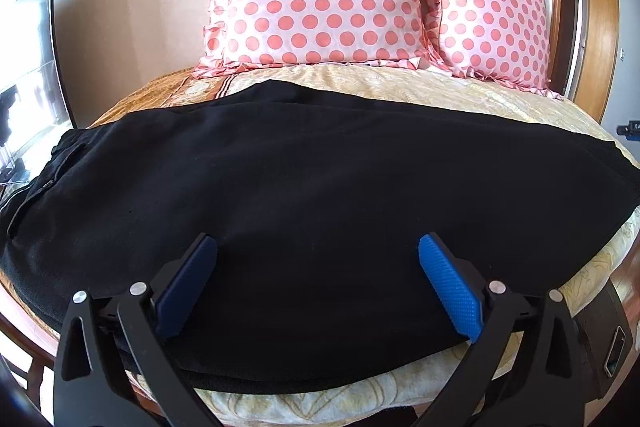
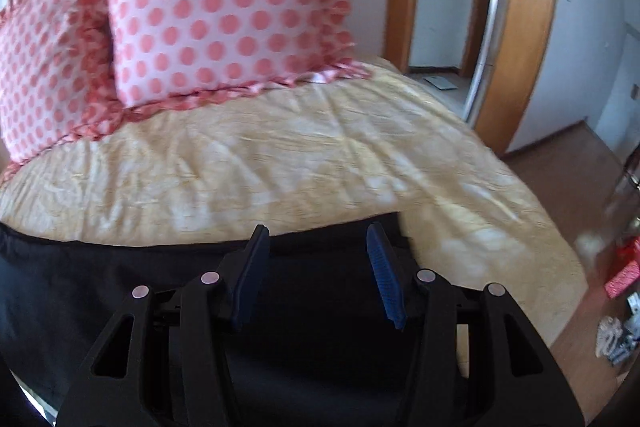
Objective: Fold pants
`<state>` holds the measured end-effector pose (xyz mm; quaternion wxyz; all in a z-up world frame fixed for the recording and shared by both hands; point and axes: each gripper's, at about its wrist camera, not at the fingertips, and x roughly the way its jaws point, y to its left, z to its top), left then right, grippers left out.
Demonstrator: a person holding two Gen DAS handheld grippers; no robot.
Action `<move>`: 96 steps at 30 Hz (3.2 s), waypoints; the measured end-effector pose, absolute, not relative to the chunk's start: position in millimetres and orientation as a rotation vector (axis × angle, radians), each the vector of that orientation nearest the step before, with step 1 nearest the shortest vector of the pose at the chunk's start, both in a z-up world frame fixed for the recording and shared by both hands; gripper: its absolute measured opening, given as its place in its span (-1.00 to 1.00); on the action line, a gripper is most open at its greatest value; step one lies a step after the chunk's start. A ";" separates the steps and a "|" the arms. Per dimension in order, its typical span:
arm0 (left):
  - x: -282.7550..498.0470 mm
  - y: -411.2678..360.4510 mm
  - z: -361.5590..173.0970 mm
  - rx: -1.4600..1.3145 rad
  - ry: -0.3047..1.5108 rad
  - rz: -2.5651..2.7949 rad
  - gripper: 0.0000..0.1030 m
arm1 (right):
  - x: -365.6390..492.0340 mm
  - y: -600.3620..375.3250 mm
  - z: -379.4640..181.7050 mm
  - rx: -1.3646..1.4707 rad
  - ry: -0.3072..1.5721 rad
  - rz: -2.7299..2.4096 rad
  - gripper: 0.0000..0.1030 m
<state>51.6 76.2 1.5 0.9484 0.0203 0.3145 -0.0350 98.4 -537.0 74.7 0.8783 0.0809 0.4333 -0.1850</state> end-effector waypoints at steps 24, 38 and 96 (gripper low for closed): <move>63.5 75.4 1.9 0.037 0.648 -0.042 0.97 | 116.6 -543.7 67.6 0.040 0.840 -0.356 -0.86; 59.7 75.4 0.8 0.041 0.625 -0.049 0.97 | 49.8 -564.9 78.9 0.265 0.874 -0.524 0.11; 56.9 78.3 4.3 0.026 0.601 -0.067 0.97 | 109.4 -114.1 51.7 0.210 0.828 0.723 -0.88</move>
